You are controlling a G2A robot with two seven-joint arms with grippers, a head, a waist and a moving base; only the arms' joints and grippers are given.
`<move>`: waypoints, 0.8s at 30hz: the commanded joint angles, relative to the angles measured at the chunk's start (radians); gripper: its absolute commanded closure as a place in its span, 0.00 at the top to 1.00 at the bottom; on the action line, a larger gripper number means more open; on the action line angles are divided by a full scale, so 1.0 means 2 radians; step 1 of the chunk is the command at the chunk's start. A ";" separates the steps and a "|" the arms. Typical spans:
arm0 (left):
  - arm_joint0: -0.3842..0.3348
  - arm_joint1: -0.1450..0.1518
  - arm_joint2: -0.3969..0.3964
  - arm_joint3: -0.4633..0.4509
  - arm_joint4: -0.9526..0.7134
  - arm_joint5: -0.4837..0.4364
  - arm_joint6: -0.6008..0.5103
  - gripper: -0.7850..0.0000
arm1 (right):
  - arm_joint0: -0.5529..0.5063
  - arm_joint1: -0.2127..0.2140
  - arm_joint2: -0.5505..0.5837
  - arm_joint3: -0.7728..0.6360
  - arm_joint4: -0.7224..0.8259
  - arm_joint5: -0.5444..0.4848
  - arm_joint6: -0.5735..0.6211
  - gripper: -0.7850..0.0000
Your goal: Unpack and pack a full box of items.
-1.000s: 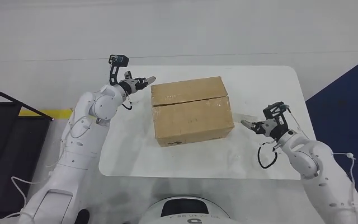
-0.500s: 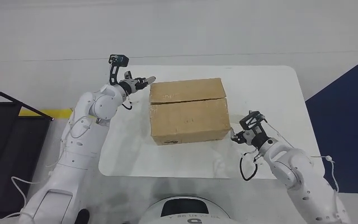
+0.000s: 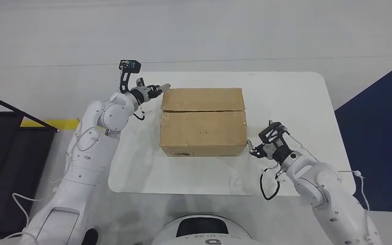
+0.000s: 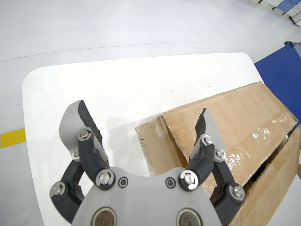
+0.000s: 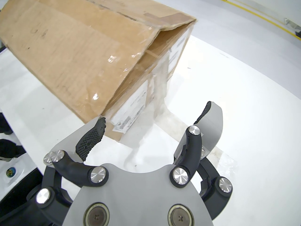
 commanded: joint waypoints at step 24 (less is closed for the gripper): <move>0.000 0.000 0.000 0.000 0.000 0.000 0.000 1.00 | 0.134 -0.030 -0.148 0.101 -0.174 0.116 0.084 1.00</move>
